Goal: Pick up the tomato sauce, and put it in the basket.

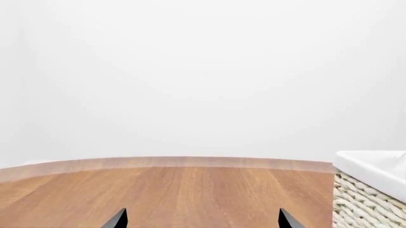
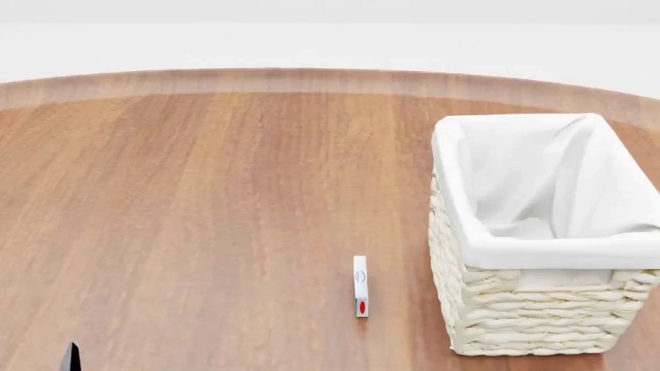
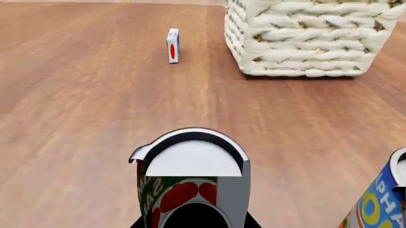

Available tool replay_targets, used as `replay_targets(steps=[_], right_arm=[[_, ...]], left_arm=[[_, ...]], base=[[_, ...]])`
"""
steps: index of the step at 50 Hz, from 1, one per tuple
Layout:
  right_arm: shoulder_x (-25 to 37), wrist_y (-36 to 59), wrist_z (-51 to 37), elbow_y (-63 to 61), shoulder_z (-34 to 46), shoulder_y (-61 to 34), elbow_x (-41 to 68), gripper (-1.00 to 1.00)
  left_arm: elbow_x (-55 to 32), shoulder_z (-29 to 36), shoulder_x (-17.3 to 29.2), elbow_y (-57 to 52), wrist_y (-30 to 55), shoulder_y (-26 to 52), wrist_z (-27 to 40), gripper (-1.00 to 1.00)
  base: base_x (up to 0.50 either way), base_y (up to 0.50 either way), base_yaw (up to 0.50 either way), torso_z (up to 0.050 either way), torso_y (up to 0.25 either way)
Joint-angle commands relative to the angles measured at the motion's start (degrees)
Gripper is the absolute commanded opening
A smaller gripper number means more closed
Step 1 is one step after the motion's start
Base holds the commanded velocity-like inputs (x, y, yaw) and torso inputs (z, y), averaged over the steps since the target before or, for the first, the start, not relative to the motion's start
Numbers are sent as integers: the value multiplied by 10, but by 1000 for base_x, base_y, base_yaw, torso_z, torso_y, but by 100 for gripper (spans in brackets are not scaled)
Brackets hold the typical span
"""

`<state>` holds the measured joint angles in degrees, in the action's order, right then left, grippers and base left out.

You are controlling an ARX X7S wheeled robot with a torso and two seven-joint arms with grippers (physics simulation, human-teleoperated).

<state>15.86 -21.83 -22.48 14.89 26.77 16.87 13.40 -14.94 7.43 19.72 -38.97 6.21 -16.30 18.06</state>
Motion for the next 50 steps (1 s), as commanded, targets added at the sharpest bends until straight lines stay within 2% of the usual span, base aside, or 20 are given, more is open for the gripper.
replay_targets(steps=[1, 33, 41, 50], right_arm=[[0, 41, -10, -48, 12, -6, -24, -100], [-6, 268, -24, -206, 36, -117, -13, -100], [4, 398, -76, -283, 36, -155, -40, -100], [5, 398, -77, -284, 37, -156, -38, -100]], left_arm=[[-4, -1, 3, -1, 0, 0, 3, 100], [-10, 1, 8, 11, -6, 1, 6, 100], [-11, 1, 10, 6, -2, 4, 9, 100], [-11, 2, 12, 6, -3, 4, 10, 100]], base=[[0, 0, 0, 0, 0], [0, 0, 0, 0, 0], [0, 0, 0, 0, 0], [0, 0, 0, 0, 1]])
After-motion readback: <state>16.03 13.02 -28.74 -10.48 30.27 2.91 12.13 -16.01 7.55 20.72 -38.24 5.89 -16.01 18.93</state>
